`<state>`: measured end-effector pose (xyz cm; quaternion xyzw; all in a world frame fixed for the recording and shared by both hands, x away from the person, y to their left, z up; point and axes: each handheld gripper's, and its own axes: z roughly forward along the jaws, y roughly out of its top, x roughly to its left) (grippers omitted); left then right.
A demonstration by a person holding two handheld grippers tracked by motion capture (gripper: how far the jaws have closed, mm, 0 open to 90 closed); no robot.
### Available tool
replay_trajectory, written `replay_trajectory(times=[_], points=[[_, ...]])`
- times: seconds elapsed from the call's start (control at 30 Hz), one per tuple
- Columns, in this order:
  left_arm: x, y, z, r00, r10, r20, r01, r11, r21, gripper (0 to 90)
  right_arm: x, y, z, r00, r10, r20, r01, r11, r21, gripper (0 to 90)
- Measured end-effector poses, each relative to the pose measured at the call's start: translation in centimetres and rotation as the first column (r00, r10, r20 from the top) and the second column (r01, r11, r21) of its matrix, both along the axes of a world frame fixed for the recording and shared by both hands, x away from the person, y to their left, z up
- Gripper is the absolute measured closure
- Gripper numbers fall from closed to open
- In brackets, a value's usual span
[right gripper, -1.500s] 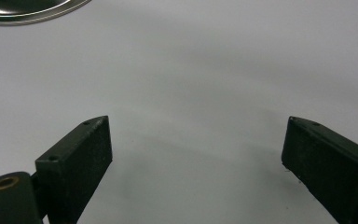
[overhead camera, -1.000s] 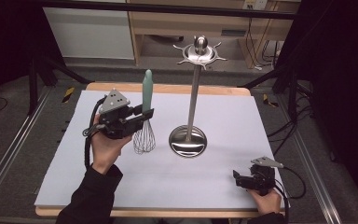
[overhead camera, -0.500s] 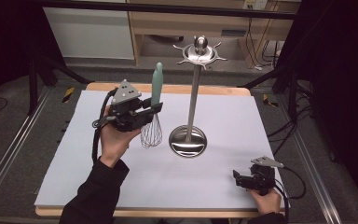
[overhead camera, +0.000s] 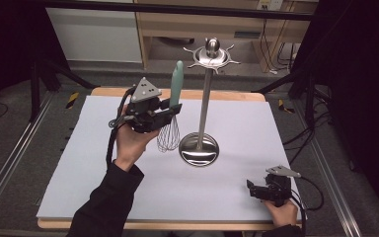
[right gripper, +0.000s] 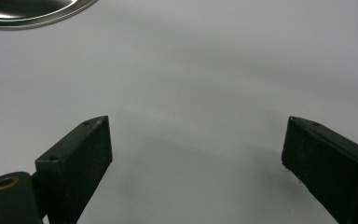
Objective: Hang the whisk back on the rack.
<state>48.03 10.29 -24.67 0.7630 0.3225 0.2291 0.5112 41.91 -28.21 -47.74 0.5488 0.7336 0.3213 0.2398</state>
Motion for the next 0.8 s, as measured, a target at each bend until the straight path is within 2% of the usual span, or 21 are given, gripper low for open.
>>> replay_trajectory(times=[0.47, 0.8], points=[[0.8, -1.3, 0.3, 0.9999, 0.001, -0.015, -0.001, 0.9991, 0.044, 68.5, 0.0, 0.1, 0.0, 1.0, 0.001, -0.003, -0.001, 1.0, 0.01, 9.0], [1.4, -2.3, 0.5, 0.9996, 0.01, -0.026, -0.009, 0.9983, 0.058, 68.5, 0.0, 0.1, 0.0, 1.0, -0.001, -0.003, 0.001, 1.0, 0.009, 9.0]])
